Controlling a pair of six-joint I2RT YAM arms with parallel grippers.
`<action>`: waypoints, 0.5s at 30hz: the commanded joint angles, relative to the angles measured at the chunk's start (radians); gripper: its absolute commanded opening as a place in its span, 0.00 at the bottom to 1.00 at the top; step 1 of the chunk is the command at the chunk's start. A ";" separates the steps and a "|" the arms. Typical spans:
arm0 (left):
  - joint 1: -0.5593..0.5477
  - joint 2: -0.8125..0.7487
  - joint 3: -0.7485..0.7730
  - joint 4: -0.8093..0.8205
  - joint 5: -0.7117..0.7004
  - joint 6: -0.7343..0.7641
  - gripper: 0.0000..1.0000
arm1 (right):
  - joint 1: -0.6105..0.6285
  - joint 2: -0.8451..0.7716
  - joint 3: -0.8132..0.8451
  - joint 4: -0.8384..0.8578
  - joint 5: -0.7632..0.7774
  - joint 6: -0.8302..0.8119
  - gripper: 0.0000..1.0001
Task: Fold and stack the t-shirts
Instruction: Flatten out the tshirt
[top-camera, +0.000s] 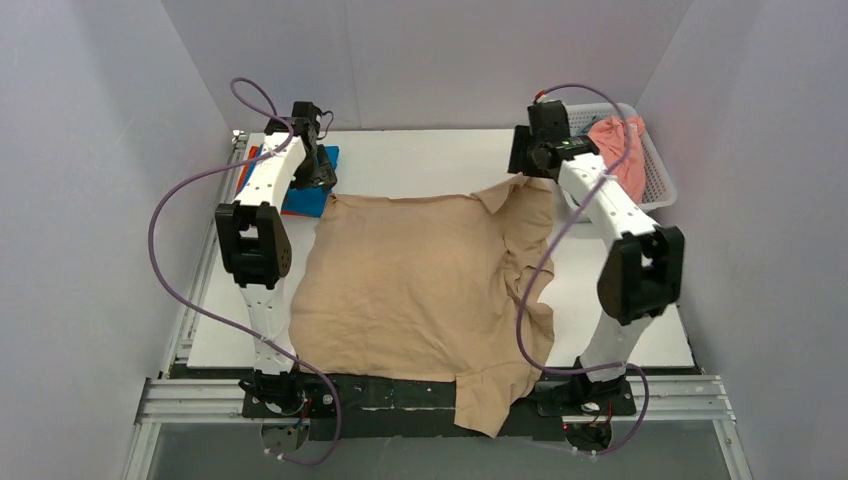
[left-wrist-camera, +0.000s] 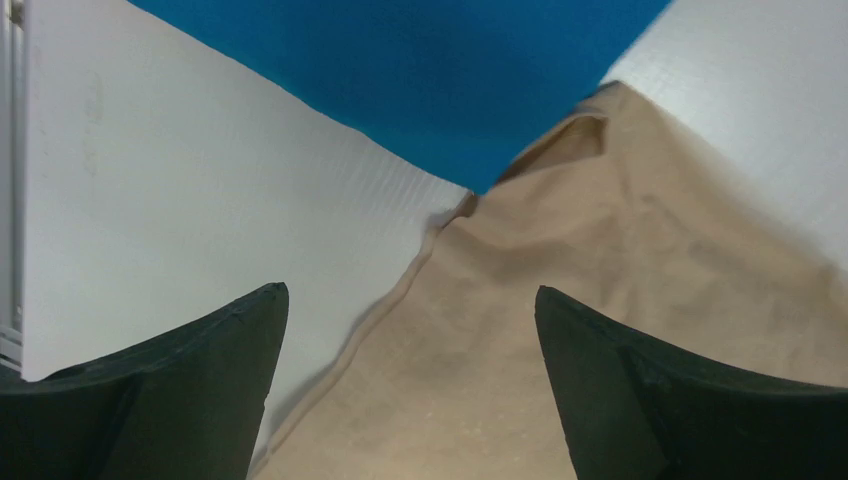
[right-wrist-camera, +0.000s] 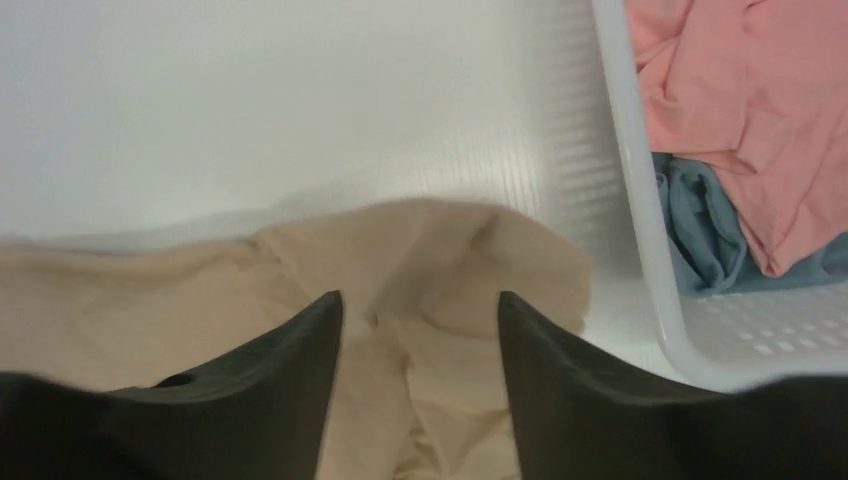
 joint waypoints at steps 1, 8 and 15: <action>0.015 0.036 0.135 -0.223 -0.027 -0.062 0.98 | -0.009 0.183 0.214 -0.075 -0.070 0.008 0.75; -0.008 -0.115 -0.073 -0.167 0.134 -0.100 0.98 | -0.002 0.115 0.060 -0.027 -0.174 0.003 0.84; -0.091 -0.339 -0.528 0.008 0.330 -0.164 0.98 | -0.002 0.050 -0.205 0.144 -0.295 0.146 0.85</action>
